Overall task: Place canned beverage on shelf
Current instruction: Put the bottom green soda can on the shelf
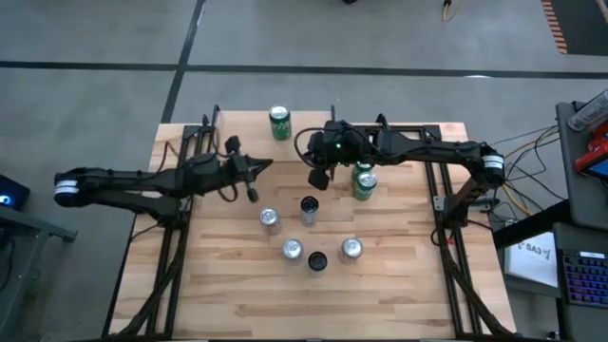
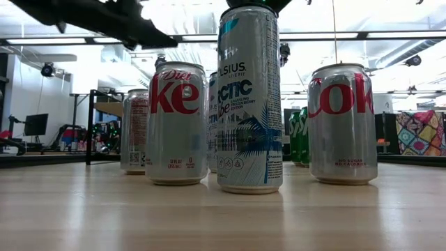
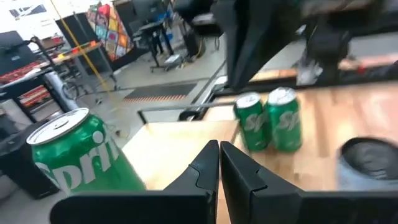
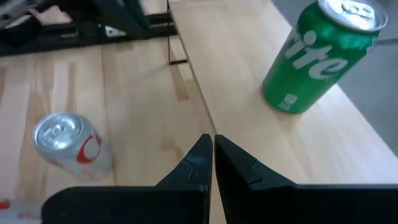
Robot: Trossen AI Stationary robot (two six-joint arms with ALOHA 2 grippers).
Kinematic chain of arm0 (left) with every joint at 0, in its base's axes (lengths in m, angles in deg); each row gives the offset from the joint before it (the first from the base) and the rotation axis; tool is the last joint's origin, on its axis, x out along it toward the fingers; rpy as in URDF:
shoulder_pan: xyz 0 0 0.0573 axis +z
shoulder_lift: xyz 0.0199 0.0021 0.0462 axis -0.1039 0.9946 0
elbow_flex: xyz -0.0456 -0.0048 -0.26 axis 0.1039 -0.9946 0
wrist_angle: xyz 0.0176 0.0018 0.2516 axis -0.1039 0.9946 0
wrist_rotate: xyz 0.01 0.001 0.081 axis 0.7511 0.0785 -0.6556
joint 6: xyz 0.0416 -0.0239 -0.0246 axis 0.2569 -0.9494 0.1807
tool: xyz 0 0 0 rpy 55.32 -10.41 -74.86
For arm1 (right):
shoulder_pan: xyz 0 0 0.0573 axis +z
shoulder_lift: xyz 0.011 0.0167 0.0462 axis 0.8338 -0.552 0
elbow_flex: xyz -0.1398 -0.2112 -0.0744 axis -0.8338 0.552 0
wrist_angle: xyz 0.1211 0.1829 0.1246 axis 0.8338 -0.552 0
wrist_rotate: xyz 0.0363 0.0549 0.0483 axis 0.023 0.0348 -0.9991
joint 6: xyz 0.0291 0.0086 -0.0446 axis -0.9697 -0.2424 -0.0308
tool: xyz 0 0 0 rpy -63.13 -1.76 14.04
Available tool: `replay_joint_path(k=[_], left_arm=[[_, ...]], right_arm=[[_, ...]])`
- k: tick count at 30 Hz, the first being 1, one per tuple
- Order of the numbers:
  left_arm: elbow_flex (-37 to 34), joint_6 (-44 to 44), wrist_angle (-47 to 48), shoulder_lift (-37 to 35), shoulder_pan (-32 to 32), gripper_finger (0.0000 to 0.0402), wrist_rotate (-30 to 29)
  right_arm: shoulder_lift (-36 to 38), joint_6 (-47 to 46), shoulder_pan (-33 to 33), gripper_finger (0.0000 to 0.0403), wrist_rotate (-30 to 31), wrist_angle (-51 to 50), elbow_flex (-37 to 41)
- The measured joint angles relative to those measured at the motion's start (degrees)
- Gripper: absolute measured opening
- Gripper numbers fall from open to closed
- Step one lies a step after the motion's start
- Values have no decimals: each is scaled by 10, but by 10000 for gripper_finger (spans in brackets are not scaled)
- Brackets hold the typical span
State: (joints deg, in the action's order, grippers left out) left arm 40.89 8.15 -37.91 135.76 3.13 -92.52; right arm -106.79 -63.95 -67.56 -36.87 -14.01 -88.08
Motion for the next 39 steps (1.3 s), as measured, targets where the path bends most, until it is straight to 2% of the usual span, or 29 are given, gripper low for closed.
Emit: replay_joint_path(k=[6, 11, 17, 26, 39], left_arm=[[38, 13, 30, 56, 89, 0, 100], [56, 12, 29, 100, 161, 0, 134], [81, 9, 28, 151, 199, 0, 174], [104, 10, 18, 190, 213, 0, 172], [104, 0, 7, 197, 244, 0, 168]], right_arm=[[3, 0, 14, 9, 0, -33, 2], [3, -1, 21, 9, 0, -37, 3], [3, -1, 21, 9, 0, -37, 3], [3, -1, 21, 9, 0, -36, 3], [3, 3, 21, 9, 1, -35, 3]])
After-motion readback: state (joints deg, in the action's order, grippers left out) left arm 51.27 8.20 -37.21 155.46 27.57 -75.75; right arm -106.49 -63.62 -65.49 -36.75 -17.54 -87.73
